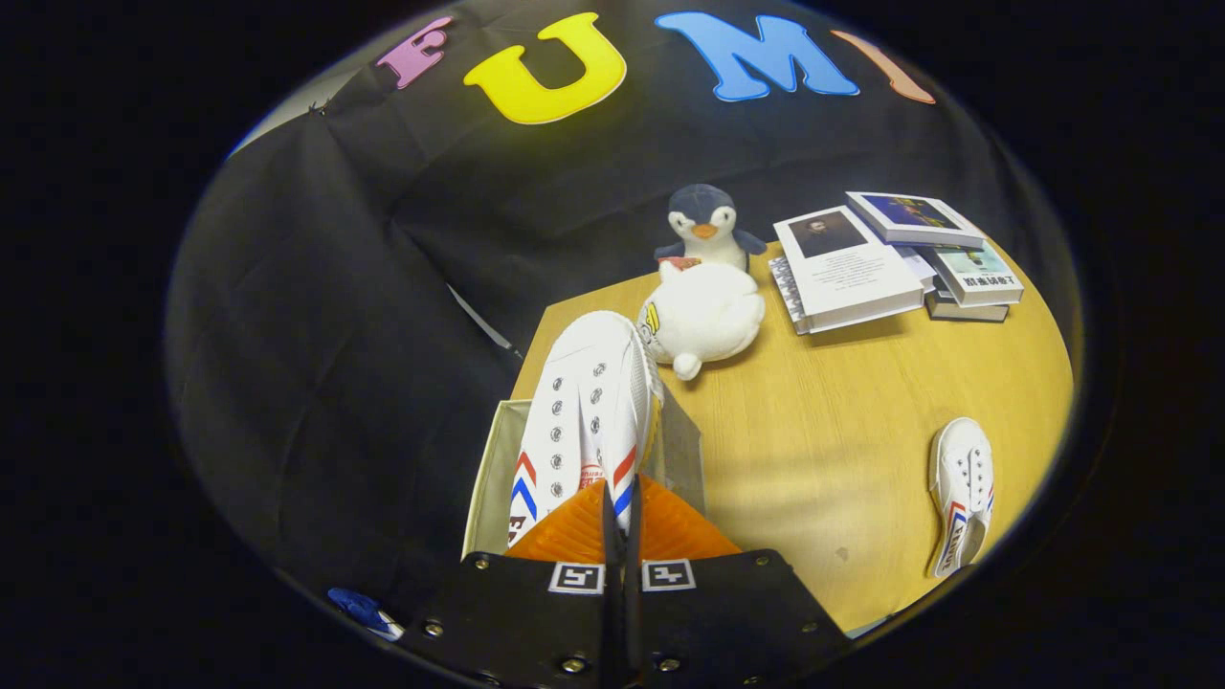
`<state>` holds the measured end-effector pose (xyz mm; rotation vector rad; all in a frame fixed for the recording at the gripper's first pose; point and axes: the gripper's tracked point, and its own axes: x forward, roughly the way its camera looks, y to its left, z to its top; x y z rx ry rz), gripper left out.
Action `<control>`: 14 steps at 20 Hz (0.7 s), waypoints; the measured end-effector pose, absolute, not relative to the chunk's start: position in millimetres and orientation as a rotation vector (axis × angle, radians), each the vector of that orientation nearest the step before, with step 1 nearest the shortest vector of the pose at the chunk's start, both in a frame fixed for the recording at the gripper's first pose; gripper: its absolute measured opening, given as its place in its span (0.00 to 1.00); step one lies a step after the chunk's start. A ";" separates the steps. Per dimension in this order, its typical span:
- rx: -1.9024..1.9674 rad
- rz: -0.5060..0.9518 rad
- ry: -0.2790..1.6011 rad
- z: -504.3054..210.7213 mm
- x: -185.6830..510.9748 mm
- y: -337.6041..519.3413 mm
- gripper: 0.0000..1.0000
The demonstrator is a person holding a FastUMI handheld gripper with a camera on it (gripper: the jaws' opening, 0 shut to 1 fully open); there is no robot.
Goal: Open the storage box then place both shoes into the box .Put the left shoe in first, then the right shoe, with the right side of both shoes facing outward in a uniform manner.
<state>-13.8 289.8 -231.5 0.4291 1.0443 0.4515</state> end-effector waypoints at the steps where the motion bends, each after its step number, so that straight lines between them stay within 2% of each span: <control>1: 0.428 0.456 1.051 -233.7 -14.6 298.9 0.00; 14: 0.384 0.472 1.127 -267.9 -42.1 375.9 0.00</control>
